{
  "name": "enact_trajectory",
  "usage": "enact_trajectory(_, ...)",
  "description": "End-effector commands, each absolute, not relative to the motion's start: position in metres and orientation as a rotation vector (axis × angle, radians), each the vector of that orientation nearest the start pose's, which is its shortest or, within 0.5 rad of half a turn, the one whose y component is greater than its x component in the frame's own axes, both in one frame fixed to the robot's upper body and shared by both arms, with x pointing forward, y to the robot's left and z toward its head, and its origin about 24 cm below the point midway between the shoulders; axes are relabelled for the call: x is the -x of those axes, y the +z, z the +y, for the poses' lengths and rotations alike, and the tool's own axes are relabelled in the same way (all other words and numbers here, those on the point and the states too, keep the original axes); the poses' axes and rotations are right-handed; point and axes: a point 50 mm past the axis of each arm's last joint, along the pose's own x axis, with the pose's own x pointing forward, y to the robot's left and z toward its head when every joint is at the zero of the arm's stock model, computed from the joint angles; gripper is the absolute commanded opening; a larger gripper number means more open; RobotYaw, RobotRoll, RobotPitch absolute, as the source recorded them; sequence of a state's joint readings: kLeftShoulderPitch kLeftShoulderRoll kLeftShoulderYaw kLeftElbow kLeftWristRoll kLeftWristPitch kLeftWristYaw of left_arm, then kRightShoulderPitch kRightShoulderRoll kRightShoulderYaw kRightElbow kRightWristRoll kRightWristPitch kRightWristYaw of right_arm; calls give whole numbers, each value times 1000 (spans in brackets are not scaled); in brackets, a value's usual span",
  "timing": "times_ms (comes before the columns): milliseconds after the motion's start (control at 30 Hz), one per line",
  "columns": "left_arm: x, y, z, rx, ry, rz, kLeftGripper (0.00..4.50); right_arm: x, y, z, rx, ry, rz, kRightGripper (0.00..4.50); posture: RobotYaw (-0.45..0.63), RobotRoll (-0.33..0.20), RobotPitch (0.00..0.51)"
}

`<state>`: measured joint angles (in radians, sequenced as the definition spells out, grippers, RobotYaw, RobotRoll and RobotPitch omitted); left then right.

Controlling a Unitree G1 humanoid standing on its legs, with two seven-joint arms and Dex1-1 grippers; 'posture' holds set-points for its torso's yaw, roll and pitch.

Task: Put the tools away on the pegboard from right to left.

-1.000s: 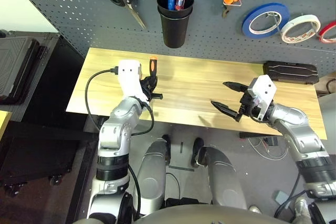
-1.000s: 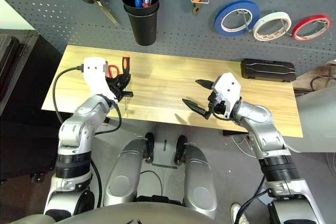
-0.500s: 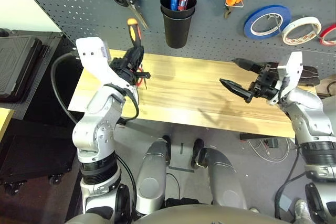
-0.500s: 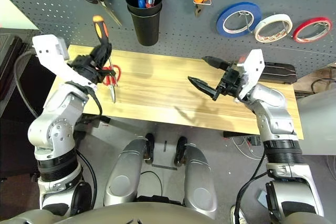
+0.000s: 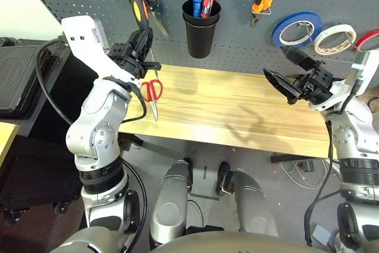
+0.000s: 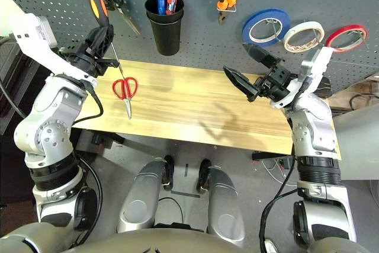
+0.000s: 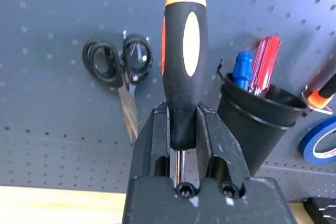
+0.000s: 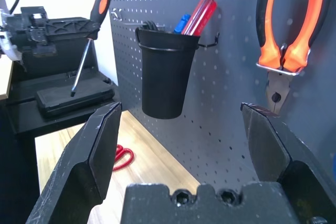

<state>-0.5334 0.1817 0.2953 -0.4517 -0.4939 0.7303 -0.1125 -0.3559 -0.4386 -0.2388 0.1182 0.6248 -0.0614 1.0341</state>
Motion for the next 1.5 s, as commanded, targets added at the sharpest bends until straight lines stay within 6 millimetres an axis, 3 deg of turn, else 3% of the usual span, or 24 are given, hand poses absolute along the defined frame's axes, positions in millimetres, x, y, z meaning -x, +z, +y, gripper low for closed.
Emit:
enact_trajectory(33, -289, 243, 170, 246, -306, -345, 527, -282, 168, -226, -9, 871, -529, 4500, 205, 0, 197)
enact_trajectory(300, -296, 262, 168, 256, -317, -404, 527, -282, 174, -228, -5, 859, -569, 4500, 191, 0, 194)
enact_trajectory(600, -304, 309, 159, 343, -338, -538, 527, -284, 175, -224, -12, 843, -585, 4500, 182, 0, 195)
enact_trajectory(733, -308, 321, 149, 412, -368, -554, 527, -285, 176, -222, -6, 834, -595, 4500, 179, 0, 195)
enact_trajectory(1233, -344, 328, 109, 550, -385, -582, 527, -285, 174, -213, -3, 825, -588, 4500, 147, 0, 201)
enact_trajectory(1500, -362, 310, 98, 512, -370, -541, 527, -284, 171, -209, -2, 826, -556, 4500, 133, 0, 206)
